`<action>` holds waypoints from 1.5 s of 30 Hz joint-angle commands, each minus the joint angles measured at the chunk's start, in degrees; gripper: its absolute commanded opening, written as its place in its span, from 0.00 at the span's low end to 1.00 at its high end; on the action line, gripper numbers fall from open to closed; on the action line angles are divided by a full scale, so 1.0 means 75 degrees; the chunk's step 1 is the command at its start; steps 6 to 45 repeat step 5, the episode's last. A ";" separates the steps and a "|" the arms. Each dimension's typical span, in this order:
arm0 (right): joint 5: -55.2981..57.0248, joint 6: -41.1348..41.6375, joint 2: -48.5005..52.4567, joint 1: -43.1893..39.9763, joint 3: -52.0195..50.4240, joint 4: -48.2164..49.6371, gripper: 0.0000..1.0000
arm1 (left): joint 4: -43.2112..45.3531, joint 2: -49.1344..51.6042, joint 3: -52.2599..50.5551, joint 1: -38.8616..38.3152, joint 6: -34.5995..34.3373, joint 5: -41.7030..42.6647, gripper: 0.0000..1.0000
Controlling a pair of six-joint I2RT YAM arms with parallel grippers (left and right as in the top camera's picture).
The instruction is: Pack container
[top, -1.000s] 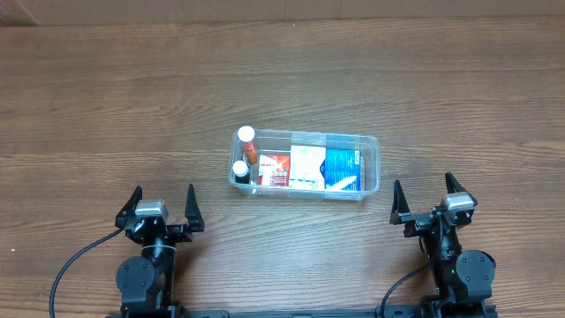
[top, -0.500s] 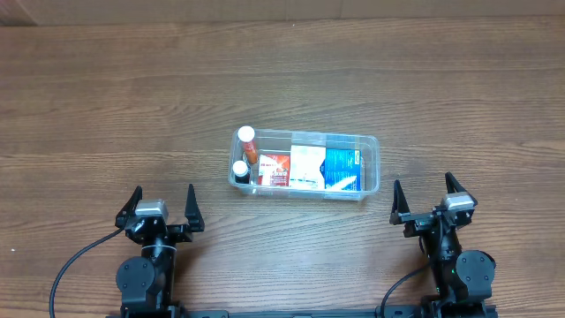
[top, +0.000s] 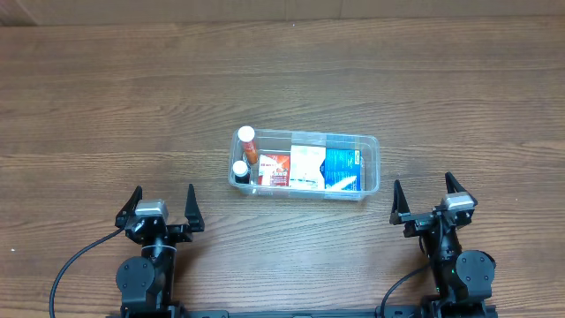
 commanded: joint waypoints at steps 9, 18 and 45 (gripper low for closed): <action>-0.0038 -0.0029 -0.0076 -0.0006 -0.0076 0.0058 1.00 | -0.0012 -0.0079 -0.0023 0.0064 -0.0108 -0.0032 1.00; -0.0038 -0.0029 -0.0076 -0.0006 -0.0076 0.0058 1.00 | -0.0012 -0.0079 -0.0023 0.0064 -0.0108 -0.0032 1.00; -0.0038 -0.0029 -0.0076 -0.0006 -0.0076 0.0058 1.00 | -0.0012 -0.0079 -0.0023 0.0064 -0.0108 -0.0032 1.00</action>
